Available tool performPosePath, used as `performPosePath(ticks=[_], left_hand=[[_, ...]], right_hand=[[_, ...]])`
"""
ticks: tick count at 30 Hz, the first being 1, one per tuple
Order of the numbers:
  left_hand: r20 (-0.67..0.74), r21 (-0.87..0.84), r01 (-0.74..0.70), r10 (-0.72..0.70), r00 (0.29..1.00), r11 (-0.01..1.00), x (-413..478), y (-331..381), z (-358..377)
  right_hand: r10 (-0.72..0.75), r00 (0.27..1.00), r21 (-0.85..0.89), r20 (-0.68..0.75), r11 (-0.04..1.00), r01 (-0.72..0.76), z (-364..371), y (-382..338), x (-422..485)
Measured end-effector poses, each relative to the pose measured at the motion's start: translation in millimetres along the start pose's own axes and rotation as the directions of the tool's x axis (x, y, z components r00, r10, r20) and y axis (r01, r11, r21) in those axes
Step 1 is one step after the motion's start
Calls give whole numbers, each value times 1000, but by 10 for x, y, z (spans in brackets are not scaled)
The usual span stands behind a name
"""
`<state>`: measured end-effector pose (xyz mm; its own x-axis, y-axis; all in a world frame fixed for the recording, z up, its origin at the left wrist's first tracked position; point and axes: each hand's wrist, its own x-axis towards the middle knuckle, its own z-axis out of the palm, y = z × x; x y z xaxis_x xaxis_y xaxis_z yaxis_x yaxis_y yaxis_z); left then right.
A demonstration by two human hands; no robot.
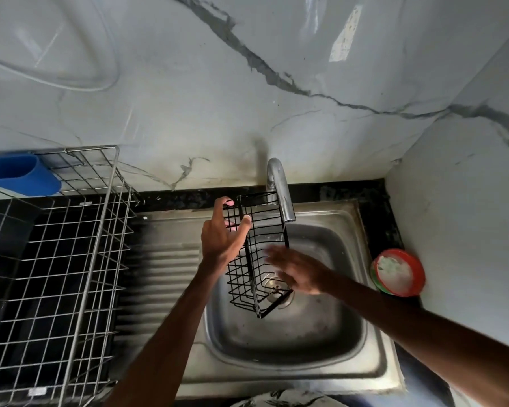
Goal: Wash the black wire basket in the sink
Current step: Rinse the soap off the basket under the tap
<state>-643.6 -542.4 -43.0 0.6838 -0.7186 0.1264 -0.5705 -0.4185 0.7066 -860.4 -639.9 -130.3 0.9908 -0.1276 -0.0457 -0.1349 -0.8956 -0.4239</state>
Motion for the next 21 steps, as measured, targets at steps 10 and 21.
performPosePath(ticks=[10,21], left_hand=[[50,-33,23,-22,998,999,-38,42,-33],[85,-152,86,-73,994,985,-213,59,-98]], right_hand=[[34,998,-443,59,897,-5,-71,182,375],[198,975,268,103,938,-219,-146,161,199]])
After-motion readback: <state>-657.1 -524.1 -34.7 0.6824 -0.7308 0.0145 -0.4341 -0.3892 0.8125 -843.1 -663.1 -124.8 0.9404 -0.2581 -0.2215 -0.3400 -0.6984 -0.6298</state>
